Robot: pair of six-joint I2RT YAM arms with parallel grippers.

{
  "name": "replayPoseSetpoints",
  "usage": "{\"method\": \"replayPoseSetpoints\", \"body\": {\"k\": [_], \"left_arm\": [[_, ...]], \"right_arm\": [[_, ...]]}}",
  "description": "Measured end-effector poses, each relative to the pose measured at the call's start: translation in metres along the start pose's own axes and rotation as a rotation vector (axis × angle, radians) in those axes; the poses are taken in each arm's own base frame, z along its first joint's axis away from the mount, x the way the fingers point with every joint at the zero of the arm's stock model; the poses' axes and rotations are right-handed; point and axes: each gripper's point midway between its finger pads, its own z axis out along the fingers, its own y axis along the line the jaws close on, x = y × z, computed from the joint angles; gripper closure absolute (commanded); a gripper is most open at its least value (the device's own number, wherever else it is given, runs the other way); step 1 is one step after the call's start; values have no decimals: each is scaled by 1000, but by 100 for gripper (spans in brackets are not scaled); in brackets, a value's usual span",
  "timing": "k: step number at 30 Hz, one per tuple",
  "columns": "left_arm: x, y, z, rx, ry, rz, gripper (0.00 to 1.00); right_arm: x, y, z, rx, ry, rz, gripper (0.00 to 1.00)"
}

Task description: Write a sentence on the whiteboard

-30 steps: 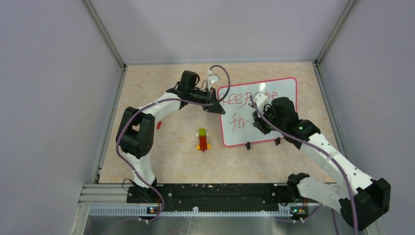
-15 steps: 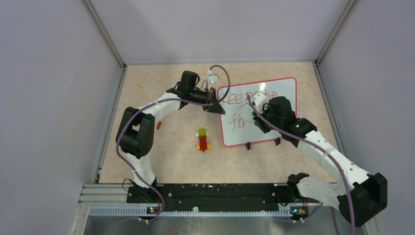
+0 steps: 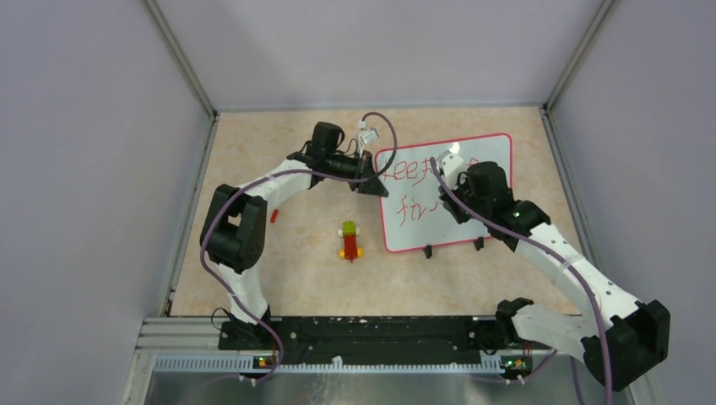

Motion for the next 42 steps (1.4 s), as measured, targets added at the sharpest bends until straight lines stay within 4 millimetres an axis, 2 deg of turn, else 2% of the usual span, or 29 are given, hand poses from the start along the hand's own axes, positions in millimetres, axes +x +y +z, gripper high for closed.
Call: {"method": "replayPoseSetpoints", "body": {"k": [6,19,29,42], "left_arm": [[0,0,0,-1,0,-1,100],[0,0,0,-2,1,1,100],[0,1,0,-5,0,5,100],[0,1,0,-1,1,6,100]], "right_arm": [[-6,4,3,-27,-12,0,100],[-6,15,7,-92,-12,-10,100],[21,27,8,-132,46,-15,100],[29,19,2,-102,72,-23,100]]}}
